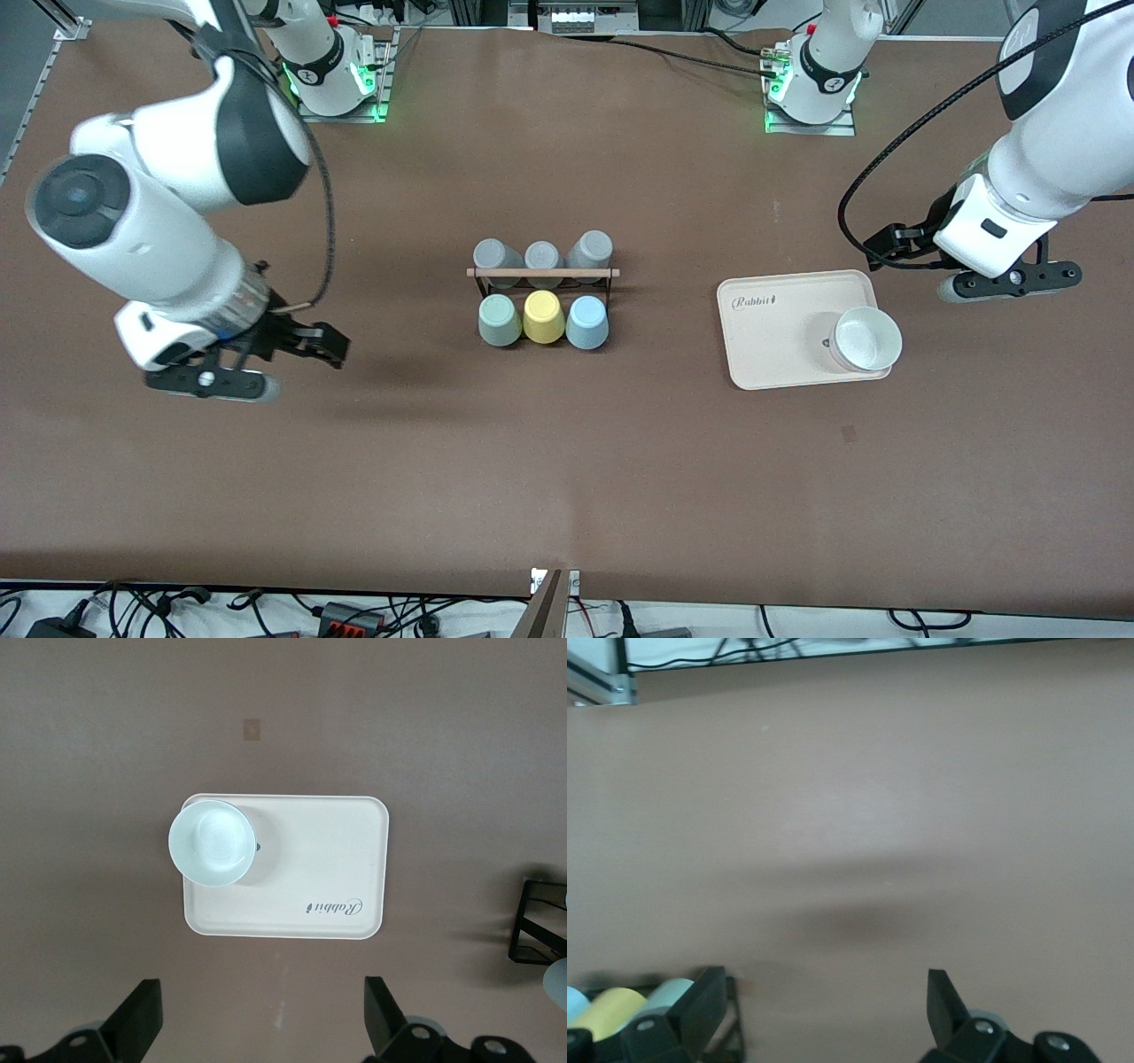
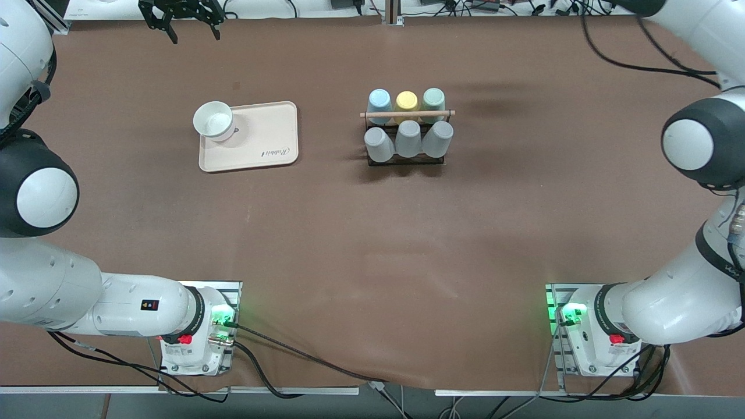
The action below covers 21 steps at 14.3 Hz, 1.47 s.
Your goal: Hang scattered cups on rack with three cups
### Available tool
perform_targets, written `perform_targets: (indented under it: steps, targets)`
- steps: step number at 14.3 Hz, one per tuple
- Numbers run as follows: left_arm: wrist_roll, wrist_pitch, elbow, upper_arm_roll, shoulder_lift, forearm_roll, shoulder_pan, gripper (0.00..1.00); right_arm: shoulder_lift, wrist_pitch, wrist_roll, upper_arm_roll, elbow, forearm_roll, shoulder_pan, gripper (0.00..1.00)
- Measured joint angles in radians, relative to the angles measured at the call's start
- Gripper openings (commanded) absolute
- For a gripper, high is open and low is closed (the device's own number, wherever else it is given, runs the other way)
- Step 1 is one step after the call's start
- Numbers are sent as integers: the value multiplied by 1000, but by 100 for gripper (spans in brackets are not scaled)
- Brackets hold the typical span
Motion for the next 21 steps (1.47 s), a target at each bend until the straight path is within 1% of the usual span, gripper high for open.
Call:
perform_targets:
  steps: [4,7,10,13,15,18,21]
  targets:
    - [0,0,0,0,0,-3,0,100,-79,-126,-90,0,0,-15,-78,100]
    - [0,0,0,-1,0,-7,0,100,-135,-170,-187,-1,-31,-15,-143,100]
    - [0,0,0,-1,0,-7,0,100,-225,-159,-219,0,-141,-14,-172,100]
    - [0,0,1,-1,0,-7,0,100,-347,-88,-219,2,-314,-11,-174,100]
    - [0,0,1,-1,0,-7,0,100,-401,-72,-219,2,-389,25,-187,100]
    - [0,0,1,-2,0,-8,0,100,-418,-71,-219,2,-413,41,-198,100]
    - [0,0,1,-2,0,-8,0,100,-403,-65,-219,8,-387,41,-198,100]
